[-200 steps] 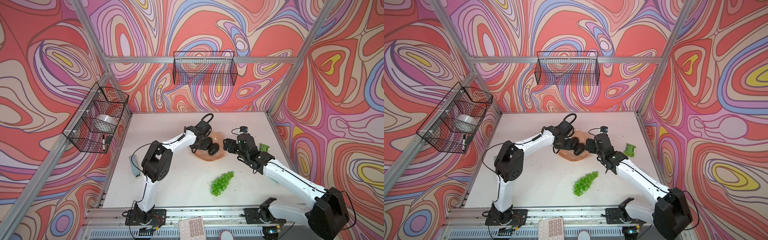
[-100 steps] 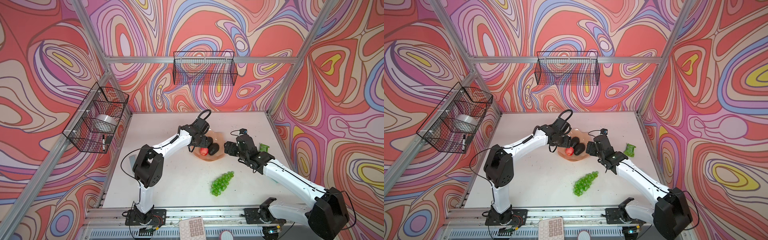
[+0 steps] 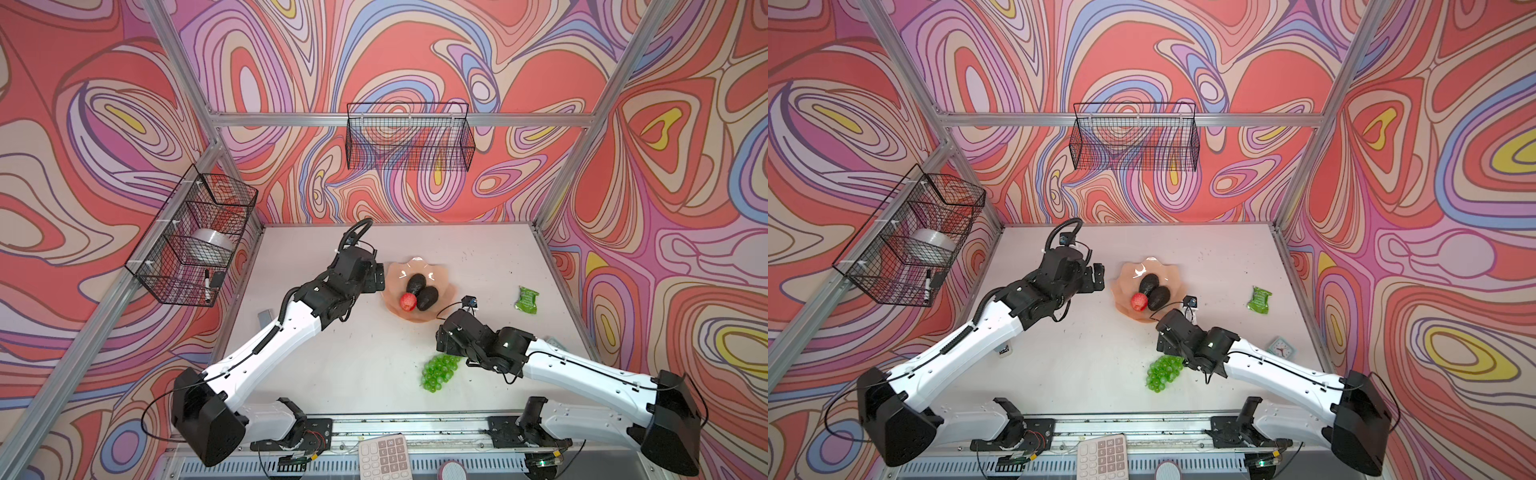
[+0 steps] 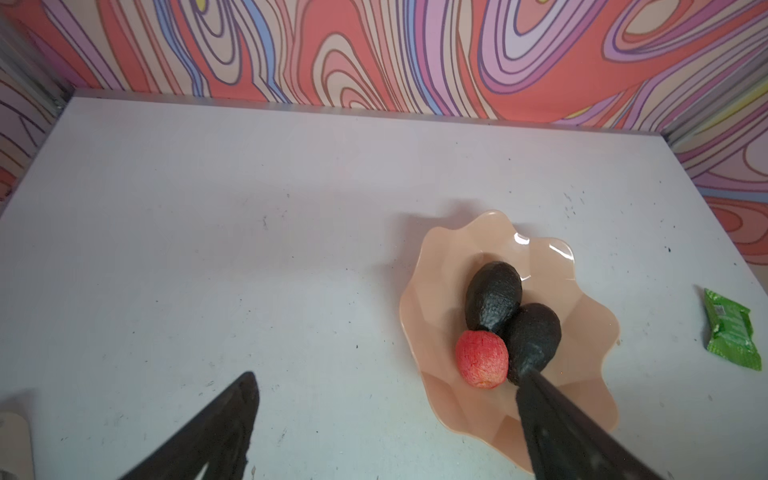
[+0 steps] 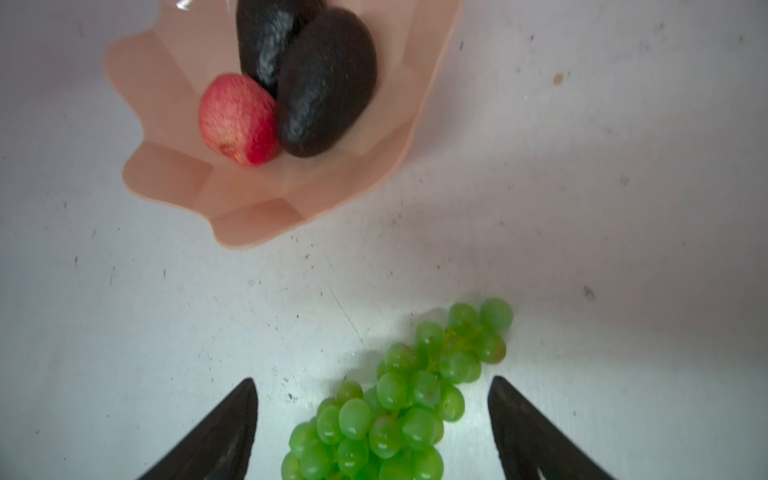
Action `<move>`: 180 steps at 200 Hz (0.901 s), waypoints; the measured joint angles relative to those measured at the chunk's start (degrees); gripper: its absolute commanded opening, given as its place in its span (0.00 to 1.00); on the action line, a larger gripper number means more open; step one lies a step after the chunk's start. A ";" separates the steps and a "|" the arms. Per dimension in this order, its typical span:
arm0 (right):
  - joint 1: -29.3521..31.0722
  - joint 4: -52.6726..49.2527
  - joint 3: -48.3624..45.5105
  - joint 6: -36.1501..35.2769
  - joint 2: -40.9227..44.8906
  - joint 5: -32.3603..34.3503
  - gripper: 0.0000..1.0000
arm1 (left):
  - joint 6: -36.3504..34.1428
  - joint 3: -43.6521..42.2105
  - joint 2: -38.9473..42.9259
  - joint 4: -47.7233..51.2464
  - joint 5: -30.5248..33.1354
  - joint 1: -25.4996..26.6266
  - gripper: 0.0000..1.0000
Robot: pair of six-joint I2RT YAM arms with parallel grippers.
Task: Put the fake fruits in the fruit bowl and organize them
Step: 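Grasp the green grapes with the right gripper and lift them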
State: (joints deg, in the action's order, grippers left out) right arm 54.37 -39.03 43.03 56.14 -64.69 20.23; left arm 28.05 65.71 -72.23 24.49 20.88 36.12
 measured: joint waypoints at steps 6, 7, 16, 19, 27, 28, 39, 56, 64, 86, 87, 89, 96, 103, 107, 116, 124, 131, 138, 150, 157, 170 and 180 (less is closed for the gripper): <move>1.25 -0.81 -0.33 1.70 -0.11 0.37 0.90 | 0.00 -1.31 1.53 -0.52 0.79 -0.24 0.99; 1.57 -1.01 -0.44 2.19 -0.15 0.44 0.90 | 0.02 -1.49 1.70 -0.59 0.85 -0.24 0.99; 2.91 -1.70 -0.87 4.37 -0.57 0.81 0.90 | 0.04 -3.10 3.54 -1.25 1.75 -0.52 0.99; 3.28 -1.77 -1.03 5.07 -0.79 0.83 0.90 | 0.07 -3.63 4.13 -1.53 2.01 -0.57 0.99; 3.80 -1.84 -1.36 6.80 -1.57 0.98 0.90 | 0.04 -4.81 5.40 -1.84 2.60 -0.72 0.99; 3.82 -1.81 -1.38 6.95 -1.66 1.01 0.90 | 0.04 -5.01 5.60 -1.84 2.73 -0.76 0.99; 3.85 -1.66 -1.55 8.63 -3.06 1.11 0.90 | 0.07 -6.03 6.67 -2.01 3.39 -0.90 0.99; 3.87 -0.79 -1.70 10.78 -5.75 1.20 0.90 | 0.09 -6.84 7.34 -2.05 4.02 -0.94 0.99; 3.87 -0.17 -1.86 11.63 -6.88 1.18 0.90 | 0.09 -7.17 7.48 -2.03 4.33 -0.94 0.99; 3.87 1.49 -2.43 13.88 -9.29 1.18 0.90 | 0.22 -8.02 7.58 -2.01 4.83 -0.96 1.00; 3.87 1.53 -2.45 13.94 -9.35 1.18 0.90 | 0.22 -8.04 7.58 -2.01 4.85 -0.96 1.00; 3.87 1.64 -2.49 14.14 -9.53 1.20 0.90 | 0.24 -8.11 7.58 -2.01 4.90 -0.96 1.00; 3.87 1.86 -2.56 14.73 -10.03 1.25 0.90 | 0.28 -8.24 7.58 -1.99 4.98 -0.96 1.00; 3.87 2.14 -2.56 15.17 -10.38 1.31 0.90 | 0.39 -8.35 7.61 -2.01 5.09 -0.98 1.00; 3.87 2.32 -2.56 15.41 -10.56 1.36 0.90 | 0.48 -8.41 7.65 -2.03 5.11 -0.98 1.00; 3.87 2.78 -2.56 15.80 -11.02 1.40 0.90 | 0.59 -8.59 7.72 -2.01 5.18 -0.98 1.00; 3.87 3.13 -2.56 16.09 -11.63 1.36 0.90 | 0.68 -8.72 7.76 -2.03 5.22 -0.98 1.00; 3.87 3.48 -2.56 16.31 -12.37 1.31 0.90 | 0.70 -8.81 7.76 -2.01 5.31 -0.98 1.00; 3.87 3.74 -2.56 16.46 -13.29 1.25 0.90 | 0.70 -8.85 7.76 -2.01 5.35 -0.98 1.00; 3.85 3.93 -2.54 16.61 -14.82 0.96 0.90 | 0.70 -8.85 7.76 -2.01 5.40 -0.98 1.00; 3.82 4.00 -2.54 16.61 -15.56 0.83 0.90 | 0.70 -8.85 7.76 -2.01 5.53 -0.98 1.00; 3.63 4.28 -2.49 16.61 -16.61 0.44 0.89 | 0.72 -8.87 7.76 -1.99 5.57 -0.98 1.00; 3.32 4.61 -2.49 16.61 -17.27 -0.11 0.87 | 0.74 -8.87 7.76 -1.99 5.60 -1.03 1.00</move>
State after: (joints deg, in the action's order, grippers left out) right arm 57.69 -34.41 40.53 72.75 -81.95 20.12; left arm 28.80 56.84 -64.47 22.50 26.48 35.09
